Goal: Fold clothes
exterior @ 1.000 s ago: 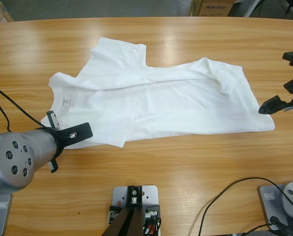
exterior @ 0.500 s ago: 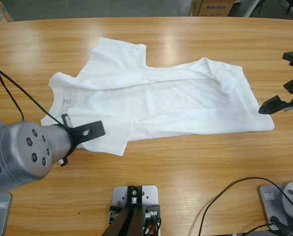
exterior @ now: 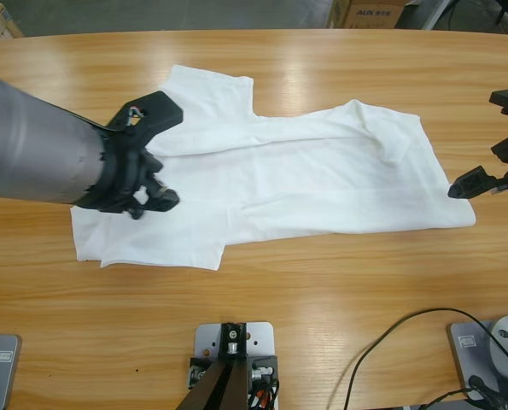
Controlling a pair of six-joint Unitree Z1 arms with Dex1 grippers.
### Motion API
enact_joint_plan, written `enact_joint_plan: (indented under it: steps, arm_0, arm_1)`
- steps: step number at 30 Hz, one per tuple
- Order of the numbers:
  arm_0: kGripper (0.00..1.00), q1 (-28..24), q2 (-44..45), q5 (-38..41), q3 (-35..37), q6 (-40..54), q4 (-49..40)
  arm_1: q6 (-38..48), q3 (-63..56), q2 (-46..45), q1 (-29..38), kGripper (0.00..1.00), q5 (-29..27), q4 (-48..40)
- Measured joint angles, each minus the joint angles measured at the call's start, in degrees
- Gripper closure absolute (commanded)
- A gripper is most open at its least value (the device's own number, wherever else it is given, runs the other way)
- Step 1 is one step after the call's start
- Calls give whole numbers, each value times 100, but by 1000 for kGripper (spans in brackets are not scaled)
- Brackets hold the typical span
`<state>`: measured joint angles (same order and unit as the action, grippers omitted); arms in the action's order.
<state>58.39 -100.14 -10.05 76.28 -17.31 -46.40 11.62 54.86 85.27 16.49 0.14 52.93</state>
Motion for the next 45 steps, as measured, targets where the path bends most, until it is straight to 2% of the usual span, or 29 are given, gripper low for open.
enact_joint_plan:
  steps: [3,4,8,9,12,14,17,20,27,32,39,45]
  arm_0:
    - [150,121,-290,332,126,-719,-36]
    - [114,164,-356,386,126,-1024,-93]
    - [0,285,-412,423,12,-3333,-549]
    - [0,301,-407,397,-78,-3923,-666]
    - [0,286,-385,257,-466,-5440,-996]
    - [0,256,-391,217,-585,-5965,-1100]
    - [0,248,-468,196,-595,-6299,-1141]
    - [0,247,-580,194,-595,-6412,-1153]
    - [0,230,-740,138,-595,-6657,-1141]
    - [0,182,-1033,138,-595,-6801,-966]
    - [0,149,-1331,138,-605,-6802,-768]
    - [0,162,-1383,220,-759,-6801,-725]
  arm_1:
    - [0,0,0,0,0,4,0]
    - [0,0,0,0,0,4,0]
    - [15,0,-1,0,0,4,0]
    - [88,-2,-4,0,0,4,0]
    - [845,-41,-64,55,0,4,-18]
    - [1555,-207,-140,389,0,-19,-261]
    - [2473,-626,-123,904,0,-28,-829]
    - [2929,-1014,72,1286,8,-208,-1365]
    - [3060,-1706,484,1649,17,-798,-2803]
    - [3056,-2115,797,1652,18,-855,-3648]
    - [3091,-2184,1135,1654,18,-754,-3918]
    - [3377,-2125,1081,1654,18,-599,-3527]
